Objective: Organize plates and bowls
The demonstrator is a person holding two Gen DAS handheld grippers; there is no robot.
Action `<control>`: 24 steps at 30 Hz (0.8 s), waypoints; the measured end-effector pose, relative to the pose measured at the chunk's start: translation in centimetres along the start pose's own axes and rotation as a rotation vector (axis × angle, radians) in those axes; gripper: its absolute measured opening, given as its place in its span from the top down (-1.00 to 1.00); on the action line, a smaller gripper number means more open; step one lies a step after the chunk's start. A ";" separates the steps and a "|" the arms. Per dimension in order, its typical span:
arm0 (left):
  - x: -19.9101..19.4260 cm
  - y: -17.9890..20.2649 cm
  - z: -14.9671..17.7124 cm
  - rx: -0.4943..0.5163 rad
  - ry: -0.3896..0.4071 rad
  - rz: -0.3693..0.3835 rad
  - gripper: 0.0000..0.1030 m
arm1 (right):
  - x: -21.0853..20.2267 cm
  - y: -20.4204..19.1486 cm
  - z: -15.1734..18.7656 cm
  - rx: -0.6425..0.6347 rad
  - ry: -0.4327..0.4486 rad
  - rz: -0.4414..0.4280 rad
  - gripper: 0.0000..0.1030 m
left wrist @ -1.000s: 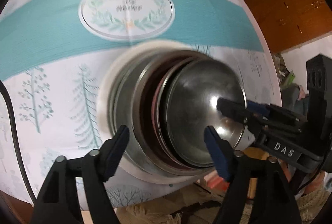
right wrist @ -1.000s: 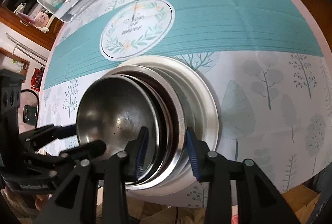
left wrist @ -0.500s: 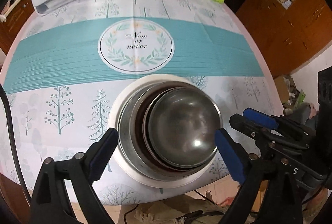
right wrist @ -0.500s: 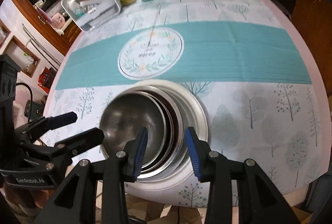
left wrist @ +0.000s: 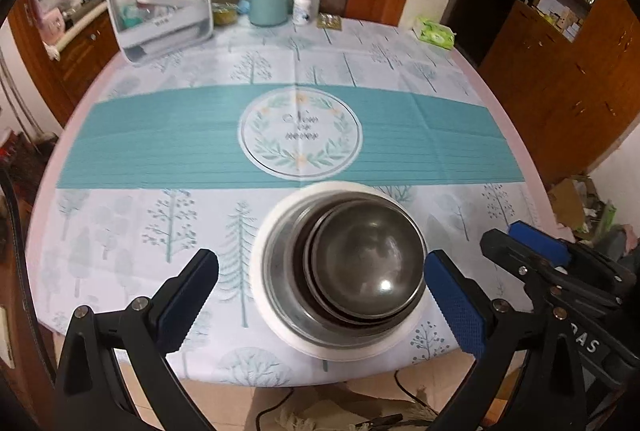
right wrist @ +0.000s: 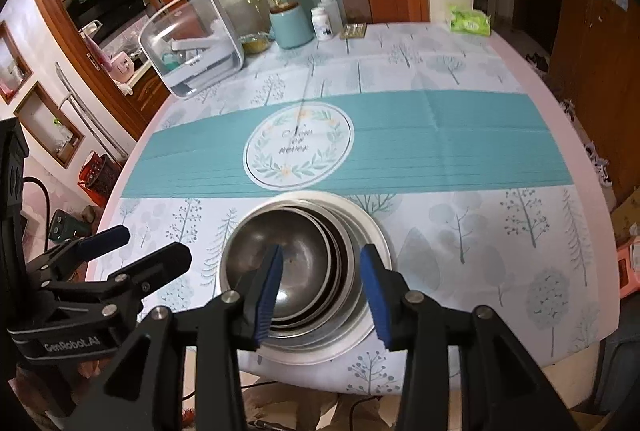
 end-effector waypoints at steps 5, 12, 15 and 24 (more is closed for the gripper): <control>-2.3 0.0 -0.4 0.005 0.057 -0.068 -0.98 | -2.1 -0.4 -0.7 -0.021 0.055 0.027 0.05; -4.7 0.3 -0.9 0.008 0.119 -0.102 -0.98 | -5.2 -0.8 -1.2 -0.051 0.151 0.085 -0.22; -5.8 0.6 -0.9 0.016 0.150 -0.115 -0.98 | -6.2 -0.6 -1.2 -0.043 0.176 0.097 -0.28; -7.5 1.6 -0.2 0.027 0.191 -0.155 -0.98 | -7.3 0.1 -0.4 -0.029 0.183 0.118 -0.28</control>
Point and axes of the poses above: each gripper's, at about its wrist camera, not at the fingertips, and x roughly the way its jaws point, y to its right, z to its underside, the point moved 7 cm from there along x, roughly the way its jaws point, and after that the axes turned 7 degrees about z, right-handed, at the moved point
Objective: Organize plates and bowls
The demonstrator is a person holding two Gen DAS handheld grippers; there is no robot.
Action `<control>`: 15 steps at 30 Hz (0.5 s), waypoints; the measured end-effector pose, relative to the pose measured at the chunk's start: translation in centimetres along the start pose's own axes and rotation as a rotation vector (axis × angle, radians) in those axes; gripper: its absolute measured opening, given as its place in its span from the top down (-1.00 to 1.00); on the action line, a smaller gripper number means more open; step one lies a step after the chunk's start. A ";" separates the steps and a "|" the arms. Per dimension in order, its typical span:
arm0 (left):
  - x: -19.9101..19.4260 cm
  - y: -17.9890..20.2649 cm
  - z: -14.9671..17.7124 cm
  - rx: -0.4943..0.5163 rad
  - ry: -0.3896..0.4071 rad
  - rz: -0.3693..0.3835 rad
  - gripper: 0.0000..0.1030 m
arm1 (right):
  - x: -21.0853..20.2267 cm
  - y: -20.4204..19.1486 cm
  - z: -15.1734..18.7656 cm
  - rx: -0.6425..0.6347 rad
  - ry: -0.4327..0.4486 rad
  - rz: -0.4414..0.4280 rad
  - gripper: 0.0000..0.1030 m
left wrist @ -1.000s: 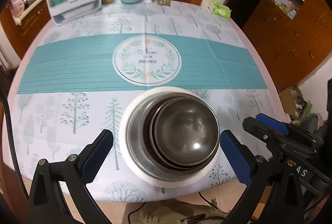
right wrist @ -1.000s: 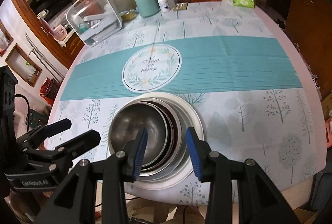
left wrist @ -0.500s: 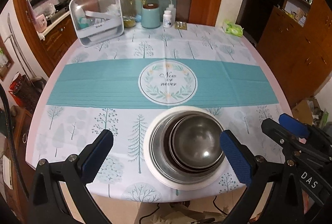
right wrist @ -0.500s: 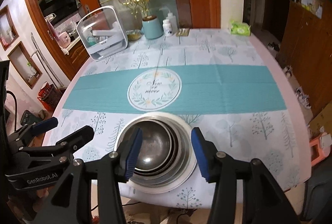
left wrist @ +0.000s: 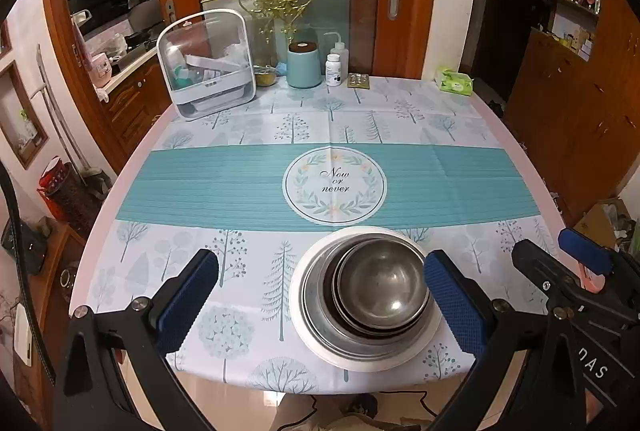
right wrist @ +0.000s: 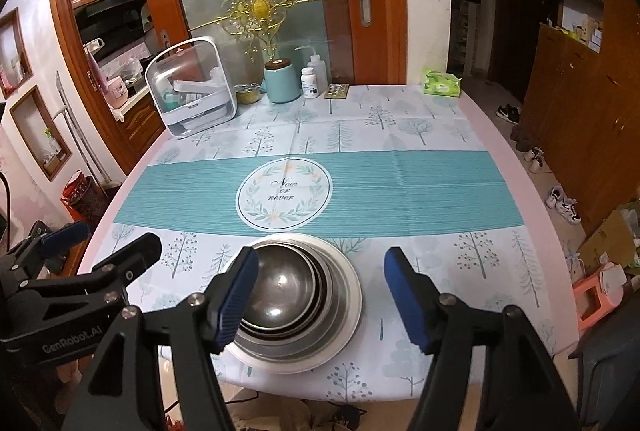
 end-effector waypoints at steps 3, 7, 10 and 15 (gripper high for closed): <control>0.1 0.0 0.2 -0.004 -0.004 -0.008 -0.98 | -0.1 0.1 0.2 -0.001 -0.002 0.002 -0.28; 0.0 0.3 0.5 -0.002 -0.002 -0.022 -0.98 | -0.1 0.3 0.5 -0.002 -0.008 0.003 -0.28; -0.1 0.5 0.6 -0.002 -0.001 -0.027 -0.98 | -0.1 0.4 0.6 -0.004 -0.008 0.005 -0.28; 0.0 0.6 0.7 -0.002 -0.002 -0.029 -0.98 | 0.0 0.4 0.6 -0.004 -0.008 0.006 -0.28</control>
Point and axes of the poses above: each gripper's, at about its wrist camera, not at the fingertips, and x roughly the way its jaws point, y to its right, z to its underside, the point moved 7 cm from there along x, roughly the way its jaws point, and after that the axes turned 7 degrees about z, right-handed, at the moved point
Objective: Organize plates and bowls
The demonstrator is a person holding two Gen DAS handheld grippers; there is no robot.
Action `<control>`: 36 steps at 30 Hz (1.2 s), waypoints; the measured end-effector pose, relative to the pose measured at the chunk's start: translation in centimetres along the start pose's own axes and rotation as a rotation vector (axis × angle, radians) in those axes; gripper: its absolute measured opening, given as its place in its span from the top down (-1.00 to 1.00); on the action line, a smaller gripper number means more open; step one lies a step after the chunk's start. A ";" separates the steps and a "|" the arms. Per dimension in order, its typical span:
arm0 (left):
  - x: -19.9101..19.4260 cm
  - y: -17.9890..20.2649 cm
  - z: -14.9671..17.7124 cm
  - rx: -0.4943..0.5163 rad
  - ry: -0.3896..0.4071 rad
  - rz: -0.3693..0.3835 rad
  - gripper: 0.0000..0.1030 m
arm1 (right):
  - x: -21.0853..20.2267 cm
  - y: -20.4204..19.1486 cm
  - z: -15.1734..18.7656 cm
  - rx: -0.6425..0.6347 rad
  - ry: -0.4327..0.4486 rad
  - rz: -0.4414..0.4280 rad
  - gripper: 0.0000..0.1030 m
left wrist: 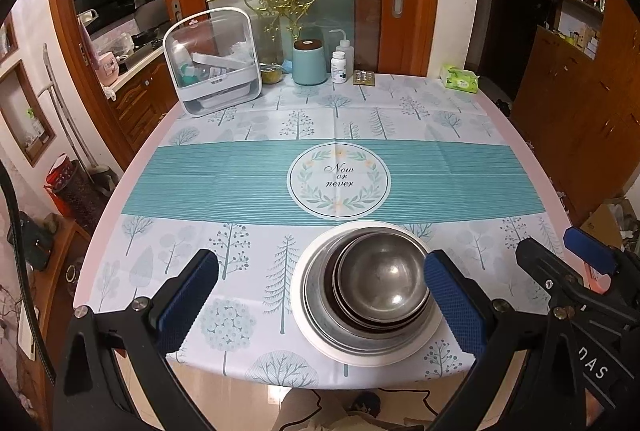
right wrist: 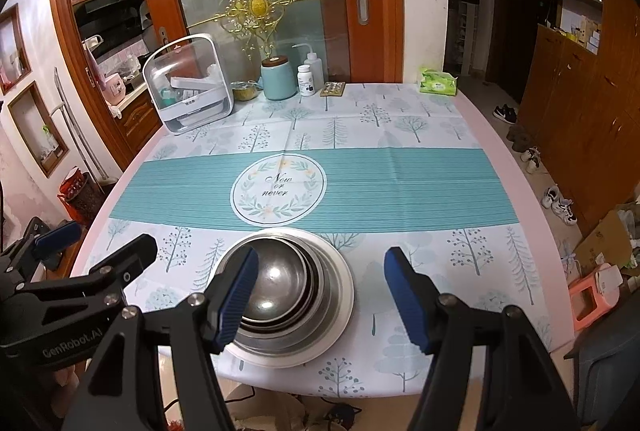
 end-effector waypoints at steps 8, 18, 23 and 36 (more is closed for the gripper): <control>0.1 0.0 0.2 0.001 -0.008 -0.005 -0.98 | 0.0 0.0 0.0 0.001 0.000 -0.001 -0.28; 0.6 -0.5 0.1 -0.005 -0.022 -0.015 -0.98 | 0.7 0.2 0.2 -0.004 -0.008 -0.010 -0.28; 0.6 -0.7 0.0 -0.006 -0.023 -0.011 -0.98 | 0.8 0.2 0.1 -0.004 -0.008 -0.011 -0.28; 1.0 -0.5 -0.5 0.013 -0.027 0.006 -0.98 | 0.7 0.3 -0.6 0.010 -0.002 0.003 -0.28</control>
Point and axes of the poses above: each gripper's, at about its wrist camera, not at the fingertips, and x roughly the way its jaws point, y to its right, z to its underside, the point moved 7 cm from there along x, roughly the way its jaws point, and after that the axes turned 7 degrees about z, right-handed, at the moved point
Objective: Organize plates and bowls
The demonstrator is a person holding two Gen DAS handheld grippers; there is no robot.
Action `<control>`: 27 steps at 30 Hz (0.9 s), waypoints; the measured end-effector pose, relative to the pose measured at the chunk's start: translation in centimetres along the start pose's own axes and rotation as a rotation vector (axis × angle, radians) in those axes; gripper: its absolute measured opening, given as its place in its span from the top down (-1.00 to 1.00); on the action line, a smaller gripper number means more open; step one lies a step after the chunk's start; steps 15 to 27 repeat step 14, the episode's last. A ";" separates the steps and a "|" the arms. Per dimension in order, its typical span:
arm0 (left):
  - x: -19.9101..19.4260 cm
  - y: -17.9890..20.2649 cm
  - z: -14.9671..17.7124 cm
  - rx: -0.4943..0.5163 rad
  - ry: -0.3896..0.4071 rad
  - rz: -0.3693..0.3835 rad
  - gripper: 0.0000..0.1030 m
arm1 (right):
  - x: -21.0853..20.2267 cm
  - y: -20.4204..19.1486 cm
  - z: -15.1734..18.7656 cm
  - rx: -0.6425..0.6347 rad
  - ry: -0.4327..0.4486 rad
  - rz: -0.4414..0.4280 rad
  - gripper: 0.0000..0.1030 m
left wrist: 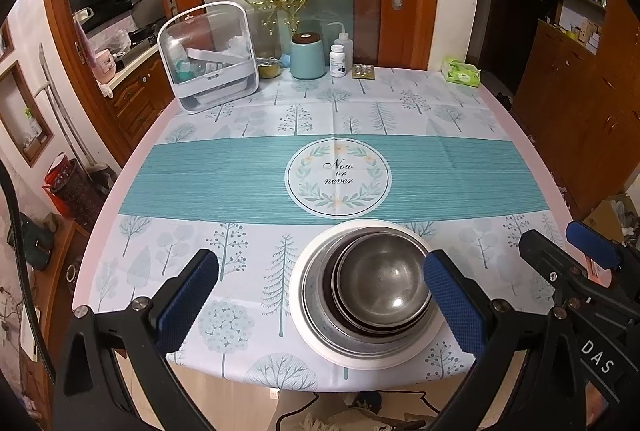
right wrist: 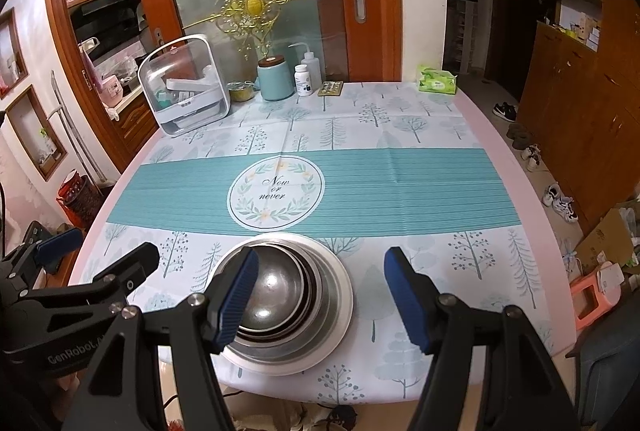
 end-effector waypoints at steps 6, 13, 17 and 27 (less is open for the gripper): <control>0.2 0.1 -0.1 -0.006 -0.010 0.007 -0.98 | 0.1 0.0 -0.2 0.001 -0.002 0.000 -0.28; 0.4 0.0 0.0 -0.007 -0.027 0.006 -0.98 | 0.0 0.2 0.0 0.002 -0.001 -0.008 -0.28; 0.4 0.1 0.1 -0.005 -0.026 0.006 -0.98 | -0.1 0.2 0.1 0.003 0.000 -0.008 -0.28; 0.4 0.1 0.1 -0.005 -0.026 0.006 -0.98 | -0.1 0.2 0.1 0.003 0.000 -0.008 -0.28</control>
Point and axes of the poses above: each gripper's, at about its wrist camera, not at the fingertips, and x roughly the way its jaws point, y to its right, z to its underside, the point moved 7 cm from there along x, roughly the way its jaws point, and after that the axes turned 7 degrees about z, right-handed, at the moved point
